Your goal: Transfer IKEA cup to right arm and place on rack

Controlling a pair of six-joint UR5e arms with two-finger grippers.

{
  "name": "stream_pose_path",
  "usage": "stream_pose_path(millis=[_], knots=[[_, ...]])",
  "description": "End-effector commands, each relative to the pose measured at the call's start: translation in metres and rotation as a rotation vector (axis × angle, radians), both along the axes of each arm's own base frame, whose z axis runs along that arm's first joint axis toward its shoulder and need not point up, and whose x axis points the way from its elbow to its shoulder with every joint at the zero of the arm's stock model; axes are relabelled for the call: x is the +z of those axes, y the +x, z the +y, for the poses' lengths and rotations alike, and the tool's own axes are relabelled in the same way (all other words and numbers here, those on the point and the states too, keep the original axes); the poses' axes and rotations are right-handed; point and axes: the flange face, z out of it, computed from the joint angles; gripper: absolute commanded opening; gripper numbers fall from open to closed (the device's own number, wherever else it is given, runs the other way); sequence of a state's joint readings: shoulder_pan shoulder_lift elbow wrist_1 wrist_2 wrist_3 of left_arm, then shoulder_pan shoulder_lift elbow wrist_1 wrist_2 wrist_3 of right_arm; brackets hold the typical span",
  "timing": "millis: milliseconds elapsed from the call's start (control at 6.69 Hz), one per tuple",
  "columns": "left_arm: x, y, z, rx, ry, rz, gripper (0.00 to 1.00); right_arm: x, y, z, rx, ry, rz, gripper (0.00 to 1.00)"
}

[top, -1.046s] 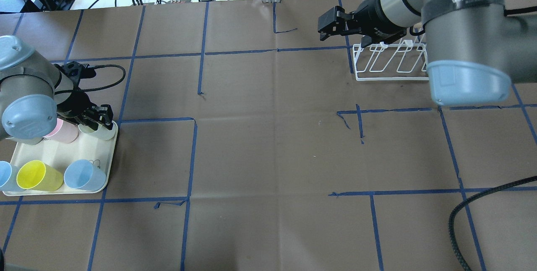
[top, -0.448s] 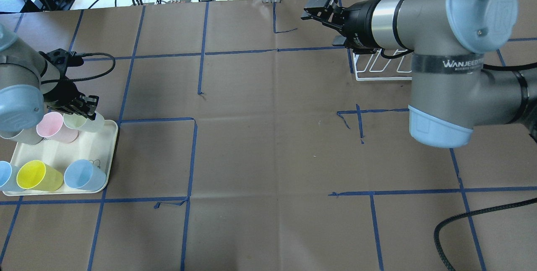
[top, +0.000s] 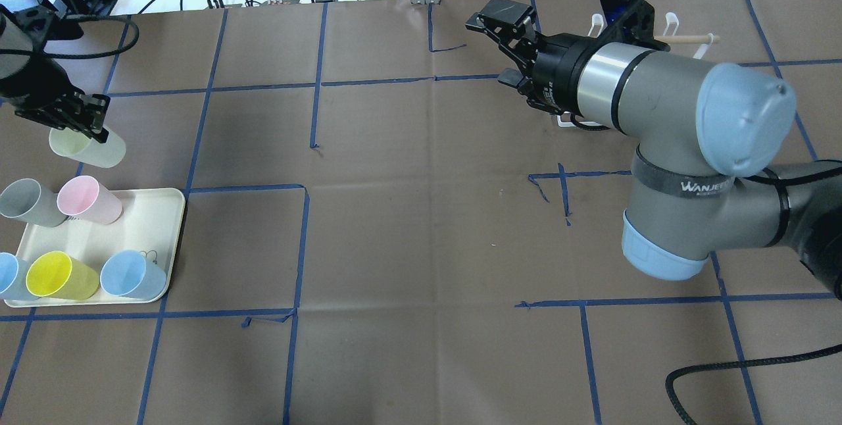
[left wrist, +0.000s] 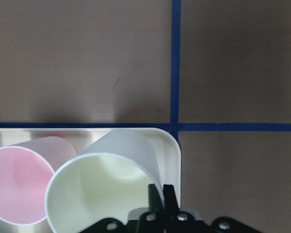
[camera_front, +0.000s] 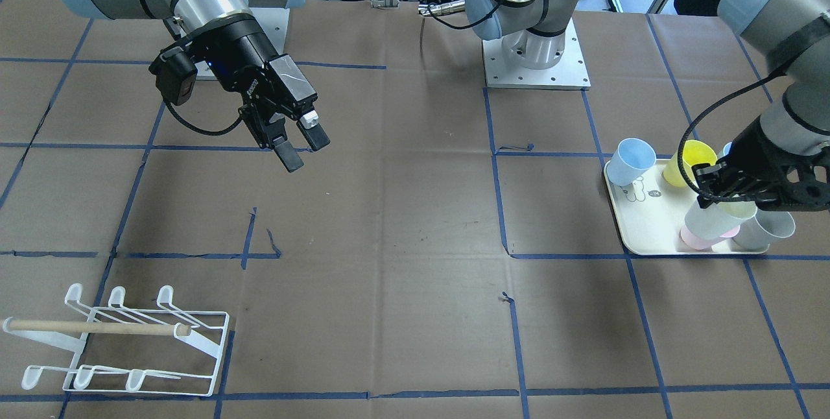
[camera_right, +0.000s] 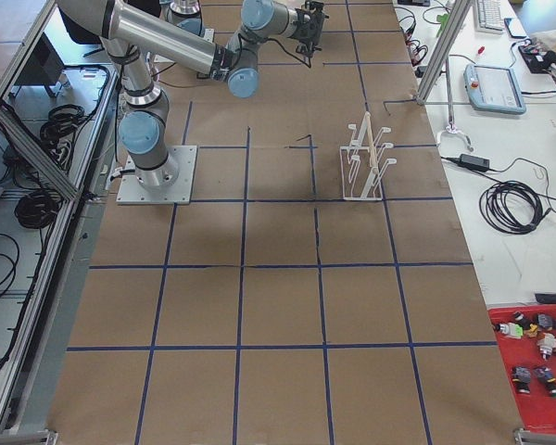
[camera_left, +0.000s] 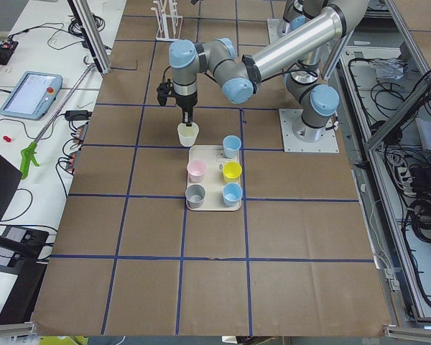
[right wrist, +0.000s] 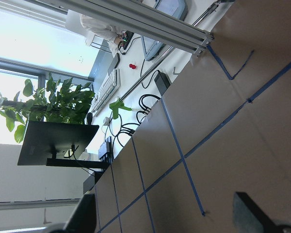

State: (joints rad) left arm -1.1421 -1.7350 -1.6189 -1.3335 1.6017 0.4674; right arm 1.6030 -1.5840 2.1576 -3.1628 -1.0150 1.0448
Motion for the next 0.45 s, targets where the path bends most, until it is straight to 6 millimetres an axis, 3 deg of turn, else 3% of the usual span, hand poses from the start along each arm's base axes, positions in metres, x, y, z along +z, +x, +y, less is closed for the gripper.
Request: stream_pose_path(millis=[0, 299], knots=[[0.052, -0.064, -0.032, -0.143, -0.074, 0.022, 0.00, -0.010, 0.000, 0.013, -0.028, -0.014, -0.050, 1.00], [0.061, -0.117, -0.039, -0.204, -0.195, 0.265, 0.00, -0.011, -0.001, 0.017, -0.067, 0.030, -0.107, 1.00]])
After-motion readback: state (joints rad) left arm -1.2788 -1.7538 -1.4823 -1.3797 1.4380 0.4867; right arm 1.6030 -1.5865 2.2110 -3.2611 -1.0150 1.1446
